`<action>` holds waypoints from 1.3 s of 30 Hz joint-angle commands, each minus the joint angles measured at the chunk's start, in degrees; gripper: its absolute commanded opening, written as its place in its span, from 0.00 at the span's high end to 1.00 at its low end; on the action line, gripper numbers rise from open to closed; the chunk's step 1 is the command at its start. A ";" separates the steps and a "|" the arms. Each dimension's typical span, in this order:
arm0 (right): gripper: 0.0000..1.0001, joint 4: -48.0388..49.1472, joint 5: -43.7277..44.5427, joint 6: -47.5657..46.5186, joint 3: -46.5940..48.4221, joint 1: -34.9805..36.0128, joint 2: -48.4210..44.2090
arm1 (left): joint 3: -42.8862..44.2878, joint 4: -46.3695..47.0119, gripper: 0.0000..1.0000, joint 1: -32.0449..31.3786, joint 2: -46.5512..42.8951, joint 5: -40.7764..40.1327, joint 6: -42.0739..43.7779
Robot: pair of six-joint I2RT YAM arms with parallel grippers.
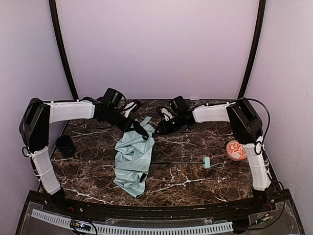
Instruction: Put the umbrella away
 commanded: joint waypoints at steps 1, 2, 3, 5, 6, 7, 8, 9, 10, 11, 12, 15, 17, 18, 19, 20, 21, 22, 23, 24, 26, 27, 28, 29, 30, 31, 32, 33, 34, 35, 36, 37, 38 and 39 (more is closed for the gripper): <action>0.85 9.29 -7.71 3.01 1.27 -0.31 2.96 | 0.12 2.78 1.00 -4.53 -5.88 5.16 5.52; 0.91 10.59 -8.74 3.78 1.49 -0.34 3.38 | -0.26 3.49 1.00 -6.73 -6.86 2.22 7.96; 0.97 12.09 -9.74 4.79 1.44 -0.26 3.54 | -0.37 3.91 1.00 -9.02 -7.48 -0.04 10.40; 1.00 15.96 -11.40 7.01 0.75 -0.11 2.83 | 0.04 4.50 1.00 -12.28 -8.13 -3.57 13.89; 1.00 18.10 -11.91 7.97 0.20 0.05 2.22 | 0.53 4.96 1.00 -13.40 -8.19 -4.63 14.67; 1.00 19.78 -11.97 8.52 -0.06 0.28 1.68 | 1.25 5.04 1.00 -14.19 -8.01 -5.29 15.14; 1.00 20.81 -11.88 8.85 0.01 0.46 1.24 | 2.00 5.04 1.00 -14.62 -7.71 -5.63 15.46; 1.00 21.44 -11.45 9.13 0.12 0.67 0.91 | 2.50 4.95 1.00 -14.80 -7.30 -5.91 15.62; 1.00 22.03 -11.16 9.51 0.06 0.83 0.68 | 2.82 4.94 1.00 -14.88 -6.79 -6.73 15.87; 1.00 22.96 -11.02 10.19 -0.17 0.88 0.57 | 2.96 4.84 1.00 -14.89 -6.04 -8.02 16.01; 1.00 23.72 -10.98 10.83 -0.52 0.85 0.42 | 2.86 4.47 1.00 -14.93 -5.19 -9.63 16.37; 1.00 23.03 -10.84 11.35 -1.17 0.01 -0.23 | 1.91 2.77 1.00 -14.67 -1.81 -16.67 16.99; 0.92 23.11 -10.53 11.55 -2.84 -1.27 -2.55 | 1.50 1.78 1.00 -13.96 0.40 -18.73 16.74; 0.87 22.73 -10.02 11.24 -3.72 -2.08 -3.89 | 1.54 1.79 1.00 -13.43 1.49 -18.62 16.10; 0.82 22.01 -9.16 10.61 -4.53 -2.89 -5.38 | 1.68 2.14 1.00 -12.87 2.27 -18.17 15.34; 0.80 21.06 -8.24 9.72 -5.46 -3.69 -7.12 | 1.66 3.02 1.00 -12.30 2.98 -17.83 14.53; 0.76 20.40 -7.53 8.79 -6.67 -4.47 -9.11 | 1.84 3.80 1.00 -11.69 3.64 -17.56 13.73; 0.71 19.88 -6.77 8.01 -8.48 -5.22 -11.40 | 1.94 4.56 1.00 -10.90 4.26 -17.21 12.62; 0.66 19.38 -5.96 7.10 -10.52 -5.81 -13.60 | 2.09 5.09 1.00 -10.00 4.81 -16.53 11.62; 0.61 18.71 -4.76 5.95 -12.68 -6.13 -16.19 | 2.18 5.43 1.00 -9.37 5.34 -15.68 10.76; 0.56 16.62 -2.11 1.31 -17.31 -6.04 -21.39 | 1.95 6.23 1.00 -8.46 6.16 -13.63 9.52; 0.53 15.96 -1.59 -0.63 -20.02 -5.68 -24.08 | 1.74 6.83 1.00 -8.13 6.58 -12.79 9.08; 0.50 15.66 -1.26 -2.87 -22.79 -4.92 -26.86 | 1.47 7.47 1.00 -7.85 7.02 -12.06 8.69; 0.47 15.59 -1.13 -5.69 -26.51 -3.57 -29.96 | 1.21 7.99 1.00 -7.59 7.54 -10.98 8.36; 0.43 15.86 -0.85 -8.63 -29.52 -1.62 -32.88 | 1.21 8.51 0.98 -7.44 7.99 -10.43 8.19; 0.40 16.15 -0.07 -11.91 -32.30 0.86 -35.85 | 1.21 9.07 0.92 -7.30 8.44 -9.70 8.19; 0.38 16.18 0.79 -15.08 -34.70 3.68 -38.36 | 1.46 9.37 0.82 -7.13 8.76 -9.35 8.15; 0.36 16.03 2.35 -18.17 -36.04 6.72 -40.19 | 1.95 9.43 0.68 -6.84 8.91 -9.29 7.95; 0.34 15.20 3.28 -21.05 -36.59 9.60 -42.06 | 2.73 9.41 0.54 -6.38 8.87 -9.26 7.63; 0.31 14.16 4.32 -23.07 -36.58 12.11 -42.91 | 3.70 9.05 0.43 -6.21 8.56 -9.61 7.25; 0.28 12.74 5.24 -24.78 -36.05 14.41 -43.40 | 4.94 8.19 0.32 -4.34 7.95 -10.41 6.85; 0.22 11.12 6.05 -26.26 -35.15 16.52 -43.55 | 6.15 7.50 0.25 -3.29 7.00 -11.27 6.59; 0.17 9.65 6.80 -27.59 -34.34 18.48 -43.64 | 7.40 6.90 0.19 -2.12 5.93 -11.98 6.35; 0.14 8.87 7.15 -28.83 -33.90 20.05 -43.66 | 8.29 6.43 0.12 -1.02 4.58 -12.59 6.30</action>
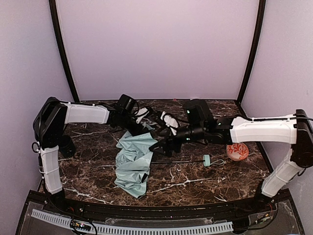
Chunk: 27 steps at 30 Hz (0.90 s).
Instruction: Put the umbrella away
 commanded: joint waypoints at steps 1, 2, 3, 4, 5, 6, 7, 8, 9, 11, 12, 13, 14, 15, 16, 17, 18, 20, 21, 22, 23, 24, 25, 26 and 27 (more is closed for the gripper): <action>0.13 -4.88 4.29 -11.77 1.44 6.10 -1.32 | 5.73 -1.06 0.05 5.45 -5.73 -1.92 -1.47; 0.12 -4.94 4.27 -13.20 1.30 7.36 -1.16 | 6.06 -1.13 0.02 6.31 -7.13 -1.84 -0.98; 0.11 -4.78 4.37 -14.41 1.05 8.45 -0.48 | 6.19 -1.18 0.01 6.90 -8.80 -1.80 -0.24; 0.10 -4.75 4.60 -15.63 1.10 9.55 0.49 | 6.11 -1.56 0.01 7.20 -9.71 -1.87 0.83; 0.10 -5.27 5.01 -17.33 1.67 10.55 1.72 | 6.15 -2.27 0.01 7.42 -10.52 -2.22 1.83; 0.10 -6.21 5.81 -18.46 2.78 11.58 3.84 | 6.14 -3.17 0.01 7.43 -11.06 -3.14 2.50; 0.10 -7.35 6.64 -19.52 3.88 12.61 5.79 | 6.14 -4.18 0.01 7.58 -11.60 -4.27 2.80; 0.10 -8.28 7.65 -20.19 6.06 13.03 7.51 | 5.97 -5.43 0.01 7.67 -12.41 -5.54 2.74; 0.10 -8.66 8.18 -20.64 6.64 13.20 8.87 | 5.48 -6.27 0.01 7.68 -13.41 -6.38 2.45; 0.10 -8.39 9.74 -21.83 7.21 13.23 11.13 | 2.93 -7.25 0.01 7.73 -17.63 -5.87 1.26; 0.11 -7.70 10.59 -22.35 7.17 13.23 11.94 | 0.57 -7.05 0.01 7.70 -20.33 -4.33 0.92; 0.13 -6.90 11.50 -22.76 7.20 13.23 12.89 | -2.21 -6.33 0.01 7.59 -23.85 -2.09 0.61; 0.15 -5.80 12.59 -22.88 7.37 13.16 13.83 | -5.14 -5.21 0.01 7.64 -27.19 -0.01 0.19; 0.22 -5.09 13.60 -22.86 8.08 13.03 15.05 | -8.19 -4.07 0.01 7.55 -31.07 1.81 -0.15; 0.40 -5.51 13.59 -22.89 9.44 12.75 16.32 | -11.02 -3.17 0.01 7.37 -34.84 3.31 -0.38; 0.62 -6.29 13.10 -22.18 11.31 12.27 17.52 | -13.73 -2.64 0.03 6.94 -38.16 4.41 -0.45; 0.77 -7.08 11.09 -21.34 13.07 11.48 18.39 | -15.90 -2.58 0.06 6.41 -41.60 5.46 -0.15; 0.92 -8.44 4.62 -19.38 16.18 9.24 19.20 | -20.13 -4.27 0.18 4.70 -48.55 7.74 2.01; 0.99 -8.27 0.93 -17.99 17.23 7.95 19.27 | -21.88 -5.92 0.25 3.42 -51.37 8.88 3.85; 1.00 -8.12 -2.67 -16.36 18.13 6.41 19.54 | -23.60 -7.71 0.31 1.69 -53.67 10.04 6.02; 1.00 -8.16 -6.17 -14.75 18.98 4.98 20.11 | -26.07 -9.31 0.37 0.29 -56.13 11.46 8.10; 1.00 -8.52 -9.21 -12.94 19.92 3.69 20.86 | -28.07 -10.30 0.42 -2.36 -58.30 12.77 10.14; 1.00 -8.87 -11.89 -12.04 20.81 2.44 21.66 | -30.36 -10.77 0.45 -4.08 -60.03 13.90 11.60; 1.00 -9.52 -14.04 -10.90 21.85 1.49 22.85 | -32.68 -10.74 0.46 -5.45 -61.49 15.10 12.80; 1.00 -10.36 -15.87 -10.32 23.03 0.65 24.01 | -34.79 -10.37 0.45 -7.40 -62.17 16.05 13.95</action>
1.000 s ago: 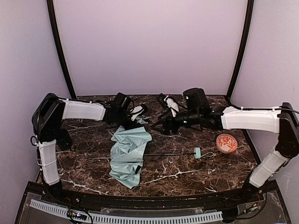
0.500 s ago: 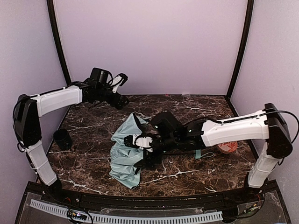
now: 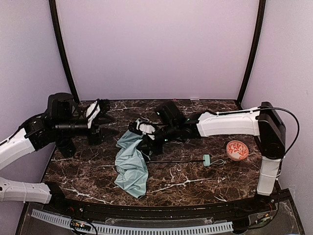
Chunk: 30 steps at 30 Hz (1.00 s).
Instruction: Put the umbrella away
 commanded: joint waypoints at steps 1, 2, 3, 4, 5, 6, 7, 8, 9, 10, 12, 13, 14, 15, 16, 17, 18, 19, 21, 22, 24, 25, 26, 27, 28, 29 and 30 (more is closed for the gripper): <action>1.00 -1.49 -14.93 6.07 5.40 -4.57 4.88 | -9.33 -4.14 0.41 -6.85 -2.58 6.91 8.05; 1.00 -2.27 -15.91 6.73 6.73 -5.36 6.43 | -10.69 -3.44 0.34 -8.92 -1.74 6.30 8.96; 0.99 -3.22 -16.80 7.20 8.53 -5.87 7.91 | -11.65 -3.07 0.27 -11.26 -0.39 5.51 10.46; 0.99 -3.94 -17.83 7.62 9.55 -6.25 9.38 | -12.12 -2.96 0.21 -13.20 1.58 4.73 11.79; 0.99 -4.07 -18.32 8.31 10.37 -6.61 10.69 | -12.55 -2.58 0.16 -15.04 3.65 3.71 12.90; 0.98 -3.80 -18.95 9.10 10.93 -7.03 11.83 | -13.13 -1.69 0.12 -16.23 5.63 3.07 13.77; 0.98 -3.22 -19.29 10.01 11.26 -7.33 12.71 | -13.49 -0.76 0.09 -17.09 7.68 2.76 14.62; 0.98 -2.49 -19.39 10.87 11.42 -7.67 13.57 | -13.81 -0.25 0.08 -17.88 9.40 2.61 15.50; 0.98 -2.08 -19.51 11.29 11.55 -7.87 14.23 | -14.07 0.29 0.06 -18.40 11.66 2.44 15.93; 0.97 -1.47 -19.59 11.68 11.44 -8.19 15.01 | -14.35 0.90 0.05 -18.74 13.08 2.61 16.33; 0.97 0.20 -20.40 13.21 10.71 -8.78 15.86 | -15.48 1.92 0.03 -19.19 15.19 2.66 17.81; 0.97 1.10 -20.90 13.81 10.39 -9.10 16.25 | -16.35 2.21 0.03 -19.46 16.01 2.03 18.87; 0.97 1.41 -21.33 14.32 10.31 -9.24 16.73 | -16.87 2.43 0.02 -19.60 16.89 1.12 19.78; 0.97 1.37 -21.83 14.58 10.43 -9.45 17.36 | -17.36 2.68 0.02 -19.71 17.60 0.29 20.62; 0.97 1.02 -22.06 14.70 10.77 -9.52 17.98 | -17.70 2.92 0.02 -19.83 18.15 -0.14 21.32; 0.97 0.72 -22.10 14.78 11.09 -9.53 18.67 | -17.94 3.26 0.02 -20.00 18.69 -0.23 21.60; 0.97 0.37 -22.18 14.88 11.48 -9.49 19.30 | -18.09 3.68 0.02 -20.18 19.34 -0.14 21.30; 0.97 0.19 -22.05 15.01 11.71 -9.52 19.94 | -18.28 4.08 0.02 -20.43 20.14 -0.13 20.95; 0.97 0.60 -20.50 15.63 11.72 -9.53 20.67 | -18.95 4.63 0.02 -20.96 22.23 -0.14 20.78; 0.97 1.46 -19.53 16.32 11.29 -9.45 20.82 | -19.03 4.12 0.02 -21.68 23.72 -0.54 21.37; 0.98 2.33 -17.74 17.15 10.78 -9.60 21.19 | -18.88 4.46 0.04 -23.03 26.49 -3.45 21.84; 0.98 1.58 -17.57 16.94 11.24 -9.67 21.65 | -18.65 4.77 0.08 -23.43 27.81 -5.06 21.85; 0.98 0.44 -17.44 16.55 11.87 -9.69 22.00 | -18.31 5.14 0.14 -23.77 28.81 -6.62 21.92; 0.98 -0.79 -17.43 15.99 12.37 -9.70 22.32 | -18.10 6.03 0.23 -23.91 29.47 -8.29 21.76; 0.98 -2.01 -17.39 15.28 12.59 -9.68 22.43 | -17.92 6.95 0.38 -24.01 29.69 -9.77 21.71; 0.98 -2.90 -17.19 14.63 12.49 -9.68 22.41 | -17.75 7.76 0.58 -24.03 29.56 -10.93 21.68; 0.98 -3.70 -16.89 13.84 12.09 -9.68 22.22 | -17.45 8.55 0.79 -24.09 29.07 -12.17 21.62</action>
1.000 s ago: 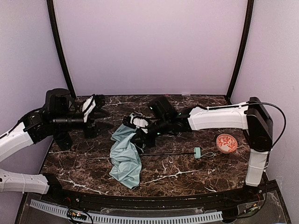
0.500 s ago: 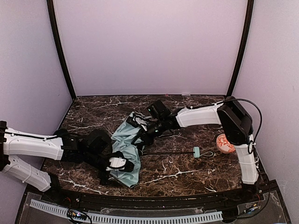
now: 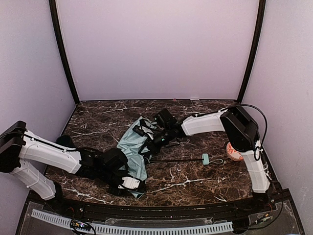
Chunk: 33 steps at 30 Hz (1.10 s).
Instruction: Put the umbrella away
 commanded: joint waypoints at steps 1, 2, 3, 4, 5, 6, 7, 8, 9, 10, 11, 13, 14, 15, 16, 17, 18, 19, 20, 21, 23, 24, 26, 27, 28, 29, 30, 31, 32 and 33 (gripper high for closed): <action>0.99 -4.92 3.75 -2.55 0.28 -0.64 1.08 | 0.37 2.07 0.97 -0.55 -0.19 -8.69 0.68; 0.99 -6.07 4.38 -3.46 -0.02 -0.64 0.83 | 1.11 2.26 1.00 -0.53 -1.49 -9.06 -0.16; 0.99 -7.57 4.95 -4.61 -0.23 -0.63 0.65 | 2.05 2.37 1.00 -0.48 -3.00 -8.42 -1.04; 0.99 -9.14 5.38 -5.83 -0.45 -0.64 0.37 | 3.27 2.39 1.00 -0.47 -4.64 -6.92 -1.74; 1.00 -10.68 5.59 -6.91 -0.80 -0.58 0.11 | 3.93 3.19 1.00 -0.47 -6.47 -4.98 -2.54; 1.00 -12.01 5.61 -8.10 -1.22 -0.62 -0.30 | 4.29 4.42 1.00 -0.47 -7.96 -3.34 -3.54; 1.00 -13.12 5.47 -9.20 -1.73 -0.65 -0.75 | 4.61 5.96 1.00 -0.47 -9.23 -2.30 -4.70; 1.00 -14.30 5.14 -10.40 -2.49 -0.66 -1.39 | 4.91 7.39 1.00 -0.42 -10.12 -2.00 -6.18; 1.00 -15.33 4.83 -11.52 -3.34 -0.61 -1.98 | 5.25 8.35 1.00 -0.27 -10.59 -2.08 -7.29; 1.00 -16.61 4.67 -13.00 -4.08 -0.60 -2.75 | 5.64 8.98 1.00 -0.05 -10.77 -2.17 -8.32; 1.00 -17.91 4.31 -14.23 -4.78 -0.58 -3.44 | 5.89 9.33 1.00 0.35 -10.75 -2.32 -9.35; 1.00 -20.42 3.40 -16.74 -5.99 -0.65 -4.74 | 6.29 9.97 1.00 1.61 -10.02 -2.87 -11.19; 1.00 -21.52 2.69 -18.01 -6.63 -0.60 -5.49 | 6.39 10.54 1.00 2.76 -9.56 -3.21 -12.32; 1.00 -22.52 1.77 -19.22 -7.18 -0.65 -6.14 | 6.54 11.02 1.00 3.57 -8.82 -3.20 -13.49; 1.00 -23.72 0.87 -20.43 -7.61 -0.66 -6.57 | 6.85 11.69 1.00 4.63 -8.09 -2.93 -14.77; 1.00 -24.74 0.01 -21.44 -7.89 -0.61 -6.95 | 7.06 12.66 1.00 5.74 -7.35 -2.41 -15.97; 1.00 -25.48 -1.02 -22.18 -8.12 -0.65 -7.20 | 7.29 13.90 1.00 6.83 -6.61 -1.74 -17.27; 1.00 -26.18 -1.92 -22.78 -8.12 -0.61 -7.23 | 7.51 15.42 1.00 7.99 -5.86 -1.29 -18.66; 1.00 -26.77 -2.87 -23.46 -8.07 -0.61 -7.12 | 7.61 17.16 1.00 9.07 -5.01 -1.18 -19.79; 1.00 -27.52 -3.62 -24.07 -7.95 -0.63 -6.99 | 8.00 18.30 1.00 10.04 -4.10 -1.35 -20.62; 1.00 -28.59 -4.57 -25.13 -7.77 -0.65 -6.68 | 9.47 19.19 1.00 11.64 -1.76 -2.01 -21.65; 1.00 -28.73 -5.10 -25.59 -7.84 -0.70 -6.55 | 10.51 19.14 1.00 12.22 0.09 -2.50 -22.14; 1.00 -28.54 -6.12 -26.12 -8.02 -0.84 -6.36 | 12.77 19.00 1.00 12.91 3.40 -2.36 -22.09; 1.00 -28.39 -6.69 -26.32 -7.84 -1.03 -6.05 | 13.51 19.13 1.00 13.12 4.99 -1.75 -21.53; 1.00 -28.26 -7.33 -26.29 -7.59 -1.35 -5.59 | 14.24 19.09 1.00 13.20 6.93 -1.21 -20.95; 1.00 -28.23 -8.15 -26.41 -7.18 -1.73 -5.20 | 14.96 18.86 1.00 13.31 8.91 -0.80 -20.53; 0.98 -28.01 -8.85 -26.19 -6.89 -2.19 -4.85 | 15.76 18.36 1.00 13.43 11.12 -0.47 -20.28; 0.97 -27.42 -9.40 -25.71 -6.85 -2.61 -4.75 | 16.55 17.23 1.00 13.69 13.12 -0.30 -20.19; 0.95 -26.72 -9.79 -25.21 -7.03 -3.06 -4.92 | 17.41 16.11 1.00 13.89 14.80 0.15 -20.08; 0.93 -25.57 -10.31 -24.60 -7.51 -3.62 -5.40 | 17.89 14.98 1.00 14.13 16.13 0.79 -19.91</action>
